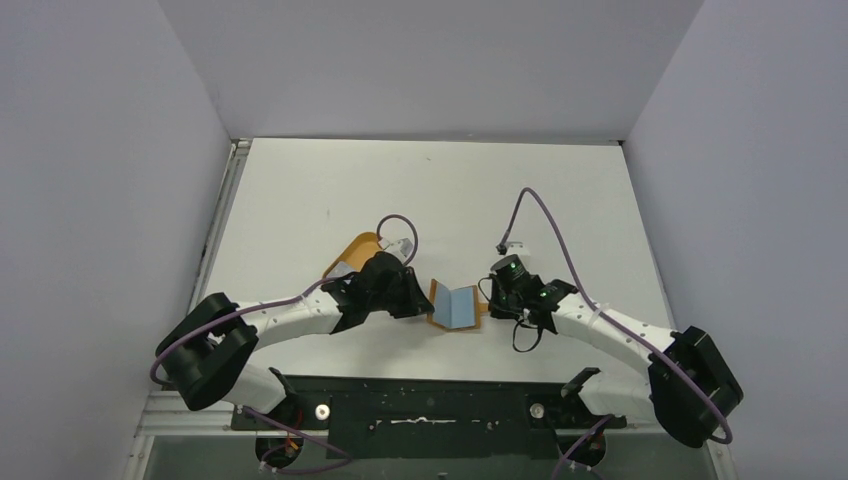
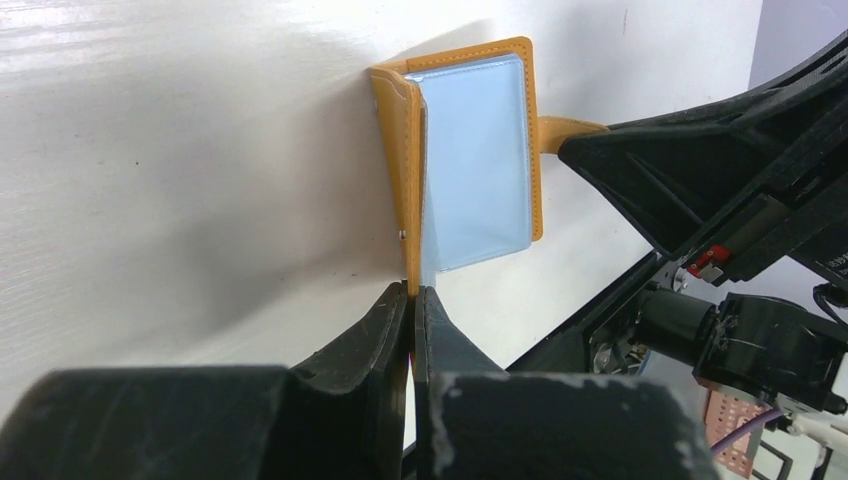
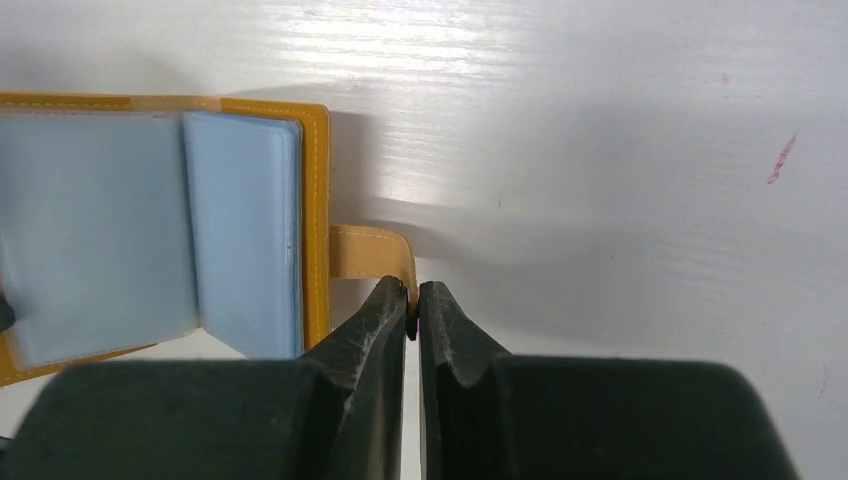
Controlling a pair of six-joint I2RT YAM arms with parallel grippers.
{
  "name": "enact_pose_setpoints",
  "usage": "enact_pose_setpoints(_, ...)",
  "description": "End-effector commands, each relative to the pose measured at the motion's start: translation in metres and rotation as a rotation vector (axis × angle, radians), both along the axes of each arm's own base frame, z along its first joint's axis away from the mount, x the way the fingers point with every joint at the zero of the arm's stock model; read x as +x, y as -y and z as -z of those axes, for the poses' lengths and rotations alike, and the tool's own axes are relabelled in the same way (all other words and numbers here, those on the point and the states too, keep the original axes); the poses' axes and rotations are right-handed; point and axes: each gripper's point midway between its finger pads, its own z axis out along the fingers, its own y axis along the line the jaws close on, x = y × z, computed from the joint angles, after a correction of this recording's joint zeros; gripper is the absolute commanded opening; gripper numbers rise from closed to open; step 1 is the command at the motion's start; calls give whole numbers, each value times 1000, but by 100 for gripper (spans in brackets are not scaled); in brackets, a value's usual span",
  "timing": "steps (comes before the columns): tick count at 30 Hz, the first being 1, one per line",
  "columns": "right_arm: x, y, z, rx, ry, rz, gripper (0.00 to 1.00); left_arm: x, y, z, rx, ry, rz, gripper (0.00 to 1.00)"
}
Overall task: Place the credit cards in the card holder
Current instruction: Open the card holder at the center of the board.
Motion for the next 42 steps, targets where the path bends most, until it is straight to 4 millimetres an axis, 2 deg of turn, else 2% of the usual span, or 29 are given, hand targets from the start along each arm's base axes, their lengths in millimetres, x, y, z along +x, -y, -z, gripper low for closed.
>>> enact_pose_setpoints(1,2,8,1,-18,4,47,4,5,-1,-14,-4,39,-8,0)
enact_pose_setpoints(9,1,10,-22,6,42,35,44,6,-12,-4,54,34,-37,0)
enact_pose_setpoints(12,2,10,-33,21,64,38,53,5,-14,-2,65,29,-40,0)
enact_pose_setpoints(16,5,7,-63,64,131,29,57,5,-13,-4,68,34,-35,0)
enact_pose_setpoints(20,5,-7,-97,138,193,-25,57,7,-10,-9,65,51,-29,0)
enact_pose_setpoints(23,3,-23,-115,186,206,-82,56,4,-12,-6,91,37,-26,0)
enact_pose_setpoints(26,-3,-54,-123,250,181,-180,55,3,-10,-7,92,37,-21,0)
enact_pose_setpoints(31,-10,-101,-125,261,169,-294,52,1,-8,-11,97,42,-12,0)
enact_pose_setpoints(35,-7,-124,-118,312,149,-305,49,1,-8,-18,101,56,-13,0)
enact_pose_setpoints(38,-1,-129,-103,297,112,-270,46,0,-10,-21,100,63,-16,0)
enact_pose_setpoints(42,9,-122,-68,228,54,-207,39,-1,-11,-20,103,61,-17,0)
